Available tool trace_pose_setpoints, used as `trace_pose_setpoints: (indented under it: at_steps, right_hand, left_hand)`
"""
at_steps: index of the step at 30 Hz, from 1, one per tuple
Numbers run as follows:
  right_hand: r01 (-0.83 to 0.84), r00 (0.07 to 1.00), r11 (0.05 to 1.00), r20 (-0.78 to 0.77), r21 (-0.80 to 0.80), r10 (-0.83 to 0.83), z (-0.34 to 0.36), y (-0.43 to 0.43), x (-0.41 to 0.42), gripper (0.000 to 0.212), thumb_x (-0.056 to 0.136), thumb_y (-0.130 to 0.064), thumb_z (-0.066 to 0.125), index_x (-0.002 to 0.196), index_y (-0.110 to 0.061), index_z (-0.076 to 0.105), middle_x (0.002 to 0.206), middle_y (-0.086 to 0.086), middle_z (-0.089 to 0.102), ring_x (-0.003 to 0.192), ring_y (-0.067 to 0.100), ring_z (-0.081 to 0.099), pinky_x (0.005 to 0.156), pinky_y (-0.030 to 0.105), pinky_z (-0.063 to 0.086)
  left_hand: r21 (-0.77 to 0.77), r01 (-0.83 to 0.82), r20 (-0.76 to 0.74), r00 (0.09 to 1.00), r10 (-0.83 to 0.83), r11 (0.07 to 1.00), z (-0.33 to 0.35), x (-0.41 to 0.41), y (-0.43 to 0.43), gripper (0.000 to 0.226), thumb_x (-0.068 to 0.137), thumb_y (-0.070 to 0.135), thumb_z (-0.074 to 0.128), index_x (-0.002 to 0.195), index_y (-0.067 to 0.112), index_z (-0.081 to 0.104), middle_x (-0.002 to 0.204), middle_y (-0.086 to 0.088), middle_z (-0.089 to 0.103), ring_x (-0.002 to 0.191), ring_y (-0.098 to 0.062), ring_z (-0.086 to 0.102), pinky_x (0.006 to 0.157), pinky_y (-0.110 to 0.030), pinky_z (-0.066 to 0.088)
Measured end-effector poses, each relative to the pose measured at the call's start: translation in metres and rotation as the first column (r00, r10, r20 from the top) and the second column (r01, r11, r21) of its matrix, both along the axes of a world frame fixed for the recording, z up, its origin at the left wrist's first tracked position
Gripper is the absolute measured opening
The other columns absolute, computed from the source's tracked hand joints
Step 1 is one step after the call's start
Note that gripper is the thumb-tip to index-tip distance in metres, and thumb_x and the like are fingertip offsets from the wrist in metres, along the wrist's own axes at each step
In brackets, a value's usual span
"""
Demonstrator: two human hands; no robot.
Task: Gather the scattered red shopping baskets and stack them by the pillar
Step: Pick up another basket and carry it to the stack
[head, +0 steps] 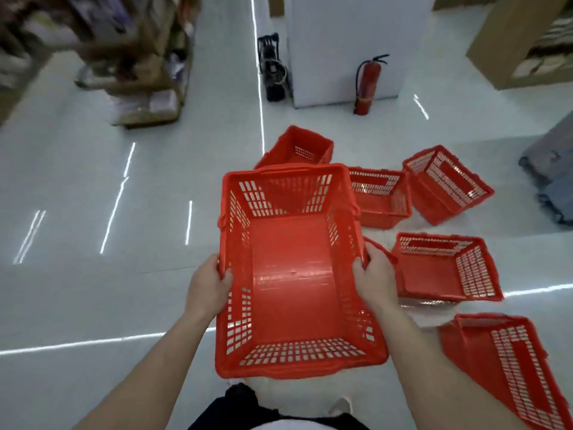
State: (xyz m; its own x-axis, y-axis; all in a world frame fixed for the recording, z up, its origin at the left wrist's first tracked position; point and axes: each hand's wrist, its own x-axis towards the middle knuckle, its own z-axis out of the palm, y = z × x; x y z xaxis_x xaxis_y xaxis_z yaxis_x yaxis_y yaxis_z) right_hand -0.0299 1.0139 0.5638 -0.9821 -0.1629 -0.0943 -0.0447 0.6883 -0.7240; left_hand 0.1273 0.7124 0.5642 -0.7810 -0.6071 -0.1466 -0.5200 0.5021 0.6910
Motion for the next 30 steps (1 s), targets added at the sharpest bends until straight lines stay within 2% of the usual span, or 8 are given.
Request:
trace_pose_setpoints:
  at_steps: [3, 6, 8, 13, 17, 21, 26, 30]
  right_hand:
    - [-0.063, 0.998, 0.998, -0.011, 0.014, 0.064, 0.010, -0.077, -0.011, 0.023, 0.089, -0.012, 0.055, 0.109, -0.011, 0.066, 0.101, 0.012, 0.070, 0.098, 0.035, 0.064, 0.086, 0.044, 0.050]
    - [-0.101, 0.994, 0.994, -0.039, 0.033, 0.102, 0.020, -0.151, -0.022, 0.031, 0.091, -0.016, 0.055, 0.120, -0.012, 0.064, 0.110, 0.012, 0.071, 0.103, 0.032, 0.064, 0.091, 0.045, 0.051]
    - [-0.110, 0.992, 0.993, -0.063, 0.035, 0.112, 0.026, -0.195, -0.027, 0.031, 0.091, -0.017, 0.056, 0.121, -0.014, 0.064, 0.111, 0.009, 0.070, 0.104, 0.030, 0.064, 0.091, 0.042, 0.051]
    - [-0.075, 0.990, 0.997, -0.115, 0.017, 0.077, 0.041, -0.269, -0.042, 0.026, 0.089, -0.017, 0.055, 0.112, -0.020, 0.065, 0.100, 0.002, 0.070, 0.095, 0.024, 0.064, 0.081, 0.037, 0.049]
    - [-0.012, 0.993, 1.000, -0.120, 0.008, 0.013, 0.050, -0.297, -0.072, 0.024, 0.089, -0.019, 0.052, 0.109, -0.025, 0.066, 0.090, -0.010, 0.061, 0.089, 0.017, 0.062, 0.076, 0.030, 0.043]
    - [0.059, 0.993, 0.998, -0.103, -0.011, -0.059, 0.049, -0.310, -0.122, 0.026, 0.087, -0.019, 0.051, 0.108, -0.023, 0.066, 0.097, -0.004, 0.068, 0.093, 0.020, 0.064, 0.082, 0.036, 0.050]
    - [0.145, 0.987, 0.988, -0.058, -0.045, -0.147, 0.037, -0.314, -0.198, 0.028, 0.088, -0.020, 0.051, 0.112, -0.023, 0.065, 0.095, -0.005, 0.065, 0.093, 0.020, 0.063, 0.077, 0.029, 0.042]
    - [0.195, 0.981, 0.979, -0.002, -0.057, -0.195, 0.025, -0.315, -0.263, 0.034, 0.090, -0.022, 0.050, 0.120, -0.020, 0.065, 0.105, -0.001, 0.069, 0.102, 0.023, 0.065, 0.082, 0.031, 0.047]
  left_hand:
    - [0.023, -0.081, -0.040, 0.996, 0.082, 0.996, 0.007, 0.011, -0.066, 0.011, 0.095, 0.035, 0.060, 0.104, 0.041, 0.057, 0.089, 0.024, 0.065, 0.073, -0.001, 0.068, 0.065, -0.028, 0.057]
    - [0.040, -0.088, -0.063, 0.994, 0.090, 0.995, 0.015, 0.011, -0.135, 0.006, 0.095, 0.041, 0.058, 0.101, 0.043, 0.056, 0.085, 0.027, 0.064, 0.071, 0.006, 0.067, 0.055, -0.015, 0.048]
    - [0.058, -0.083, -0.080, 0.993, 0.088, 0.995, 0.021, 0.008, -0.178, 0.006, 0.094, 0.045, 0.057, 0.099, 0.047, 0.054, 0.086, 0.027, 0.064, 0.073, 0.010, 0.066, 0.055, -0.014, 0.047]
    - [0.081, -0.033, -0.081, 0.996, 0.039, 0.996, 0.031, -0.024, -0.267, 0.014, 0.094, 0.050, 0.057, 0.107, 0.047, 0.053, 0.089, 0.026, 0.065, 0.070, 0.005, 0.069, 0.056, -0.017, 0.052]
    - [0.082, 0.030, -0.092, 0.995, -0.023, 0.996, 0.035, -0.078, -0.308, 0.020, 0.093, 0.053, 0.057, 0.110, 0.049, 0.048, 0.089, 0.030, 0.062, 0.068, 0.006, 0.068, 0.053, -0.014, 0.049]
    - [0.076, 0.096, -0.094, 0.992, -0.088, 0.993, 0.035, -0.150, -0.330, 0.022, 0.092, 0.053, 0.058, 0.110, 0.049, 0.047, 0.084, 0.033, 0.059, 0.066, 0.009, 0.066, 0.049, -0.010, 0.046]
    - [0.042, 0.174, -0.089, 0.981, -0.170, 0.984, 0.040, -0.246, -0.344, 0.022, 0.089, 0.058, 0.058, 0.107, 0.052, 0.046, 0.075, 0.040, 0.058, 0.066, 0.015, 0.064, 0.042, -0.005, 0.038]
    - [-0.021, 0.232, -0.019, 0.972, -0.232, 0.973, 0.036, -0.330, -0.352, 0.024, 0.092, 0.054, 0.059, 0.110, 0.049, 0.044, 0.081, 0.034, 0.056, 0.065, 0.019, 0.061, 0.043, -0.004, 0.037]
